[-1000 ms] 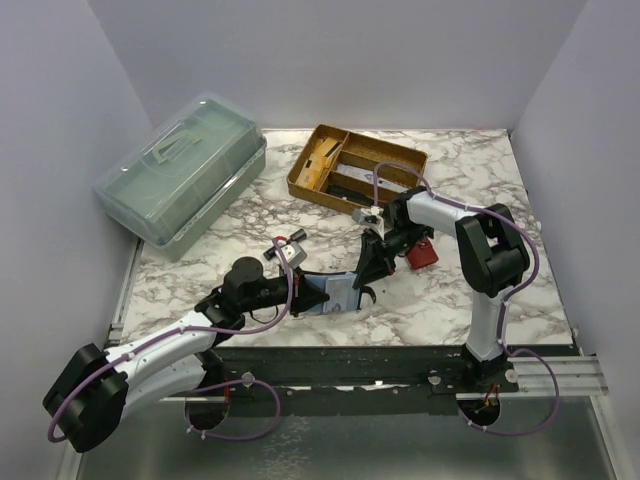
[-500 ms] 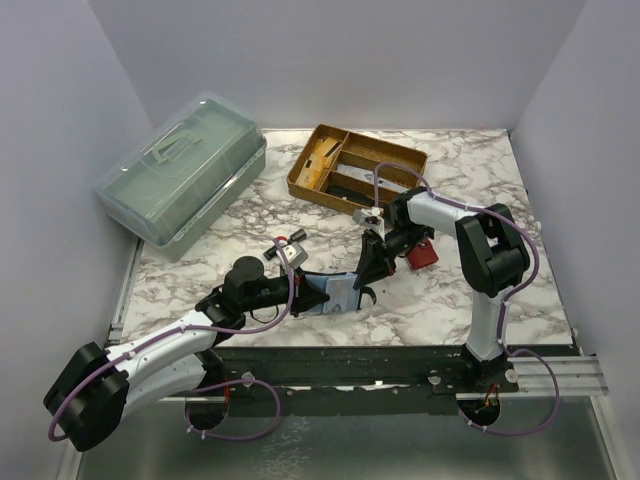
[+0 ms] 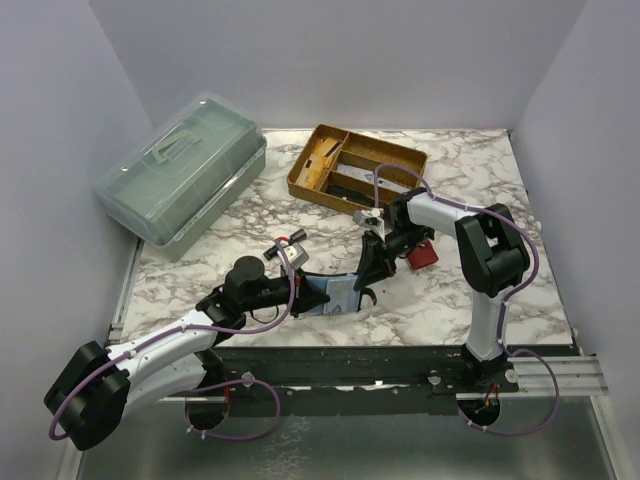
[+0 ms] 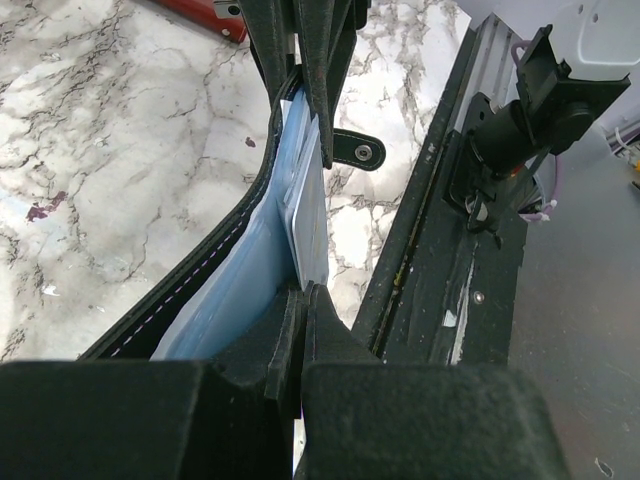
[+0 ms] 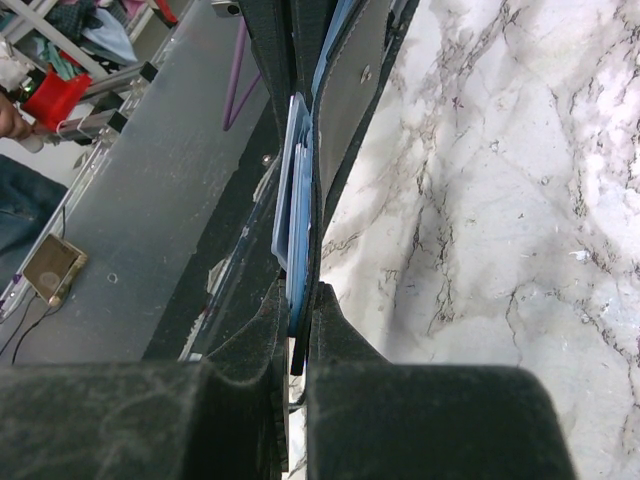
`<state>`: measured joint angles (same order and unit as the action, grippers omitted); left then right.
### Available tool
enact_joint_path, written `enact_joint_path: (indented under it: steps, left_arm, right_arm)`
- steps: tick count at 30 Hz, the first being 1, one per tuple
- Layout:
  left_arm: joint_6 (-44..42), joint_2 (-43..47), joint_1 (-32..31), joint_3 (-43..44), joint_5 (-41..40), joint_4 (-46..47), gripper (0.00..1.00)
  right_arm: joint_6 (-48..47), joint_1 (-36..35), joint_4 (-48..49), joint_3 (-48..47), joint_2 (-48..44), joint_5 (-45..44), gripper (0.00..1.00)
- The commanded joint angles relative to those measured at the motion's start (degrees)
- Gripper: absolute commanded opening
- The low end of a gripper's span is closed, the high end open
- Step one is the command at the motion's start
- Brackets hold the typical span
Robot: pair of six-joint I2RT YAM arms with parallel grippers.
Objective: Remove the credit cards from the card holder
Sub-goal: Remove the credit card from the card holder.
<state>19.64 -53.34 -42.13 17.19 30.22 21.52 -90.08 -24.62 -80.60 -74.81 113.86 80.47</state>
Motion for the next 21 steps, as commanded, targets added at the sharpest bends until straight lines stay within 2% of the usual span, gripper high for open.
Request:
enact_joint_path:
  steps: [1,14,21]
  left_arm:
    - [-1.3,0.4,0.6,0.3,2.5,-2.1,0.00]
    - [0.3,1.2,1.4,-0.6,3.4,-0.5,0.00]
    - [1.7,0.5,1.7,-0.9,4.5,0.9,0.04]
  right_arm:
    - [-1.0,2.4,0.1,1.1,-0.9,-5.6,0.00]
    - [-1.9,2.7,-0.5,1.8,-0.7,-5.7,0.00]
    - [-1.9,2.6,-0.3,1.9,-0.5,-5.8,0.00]
